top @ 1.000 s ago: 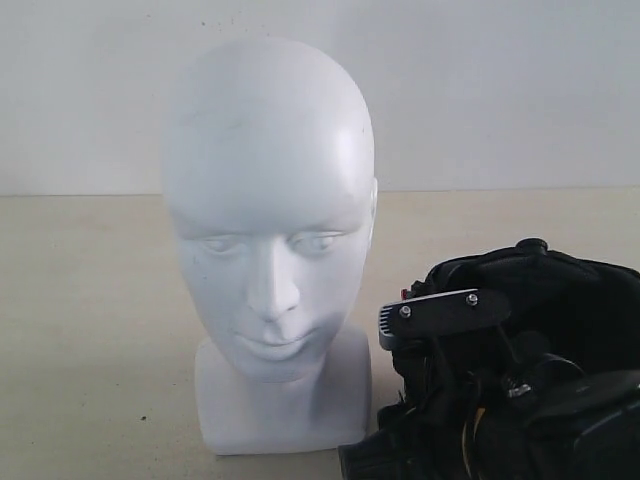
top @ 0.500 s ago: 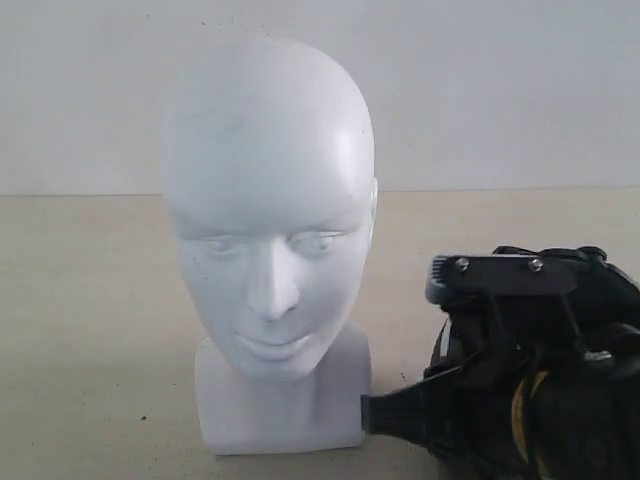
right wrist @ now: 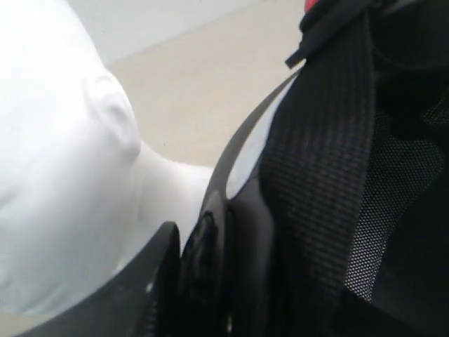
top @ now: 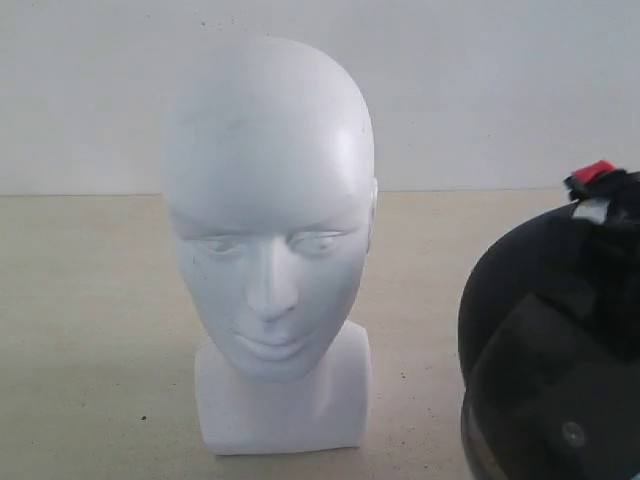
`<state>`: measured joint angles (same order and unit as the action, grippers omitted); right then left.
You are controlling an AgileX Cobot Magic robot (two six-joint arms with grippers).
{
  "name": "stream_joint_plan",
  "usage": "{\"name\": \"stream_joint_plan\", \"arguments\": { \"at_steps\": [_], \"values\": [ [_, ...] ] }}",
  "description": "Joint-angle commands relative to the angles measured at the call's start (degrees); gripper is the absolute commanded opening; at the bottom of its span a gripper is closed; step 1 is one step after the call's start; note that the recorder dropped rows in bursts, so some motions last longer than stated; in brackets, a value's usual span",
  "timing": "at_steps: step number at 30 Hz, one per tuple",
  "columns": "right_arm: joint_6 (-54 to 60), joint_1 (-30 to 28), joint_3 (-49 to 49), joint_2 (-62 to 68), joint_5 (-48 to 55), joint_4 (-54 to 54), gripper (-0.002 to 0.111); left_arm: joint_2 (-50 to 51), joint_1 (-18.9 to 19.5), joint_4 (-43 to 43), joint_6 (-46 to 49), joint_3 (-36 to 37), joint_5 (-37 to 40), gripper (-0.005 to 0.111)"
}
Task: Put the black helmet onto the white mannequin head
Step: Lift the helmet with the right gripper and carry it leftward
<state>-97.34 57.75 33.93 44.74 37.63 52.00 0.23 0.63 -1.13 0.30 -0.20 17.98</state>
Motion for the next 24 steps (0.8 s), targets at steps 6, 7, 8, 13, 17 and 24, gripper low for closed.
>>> {"name": "stream_joint_plan", "arguments": {
  "at_steps": [6,7,8,13,17,24],
  "values": [
    [-1.3,-0.1,8.1,-9.5,0.6,13.1,0.0,-0.2,0.2,0.1,0.2,0.2,-0.2,0.004],
    [-2.1,-0.1,9.1,-9.5,0.6,14.1,0.0,-0.2,0.2,0.1,0.2,0.2,-0.2,0.004],
    [-2.6,-0.1,10.0,-9.5,0.4,15.2,0.0,-0.2,0.2,0.1,0.2,0.2,-0.2,0.004],
    [-2.7,-0.1,15.3,-9.1,-1.2,18.1,0.0,-0.2,0.2,0.1,0.2,0.2,-0.2,0.004],
    [-2.7,-0.1,19.5,-8.7,-1.8,19.4,0.0,-0.2,0.2,0.1,0.2,0.2,-0.2,0.004],
    [-3.5,-0.1,27.9,-3.9,-6.8,22.1,0.0,-0.2,0.2,0.1,0.2,0.2,-0.2,0.004]
  ]
}}
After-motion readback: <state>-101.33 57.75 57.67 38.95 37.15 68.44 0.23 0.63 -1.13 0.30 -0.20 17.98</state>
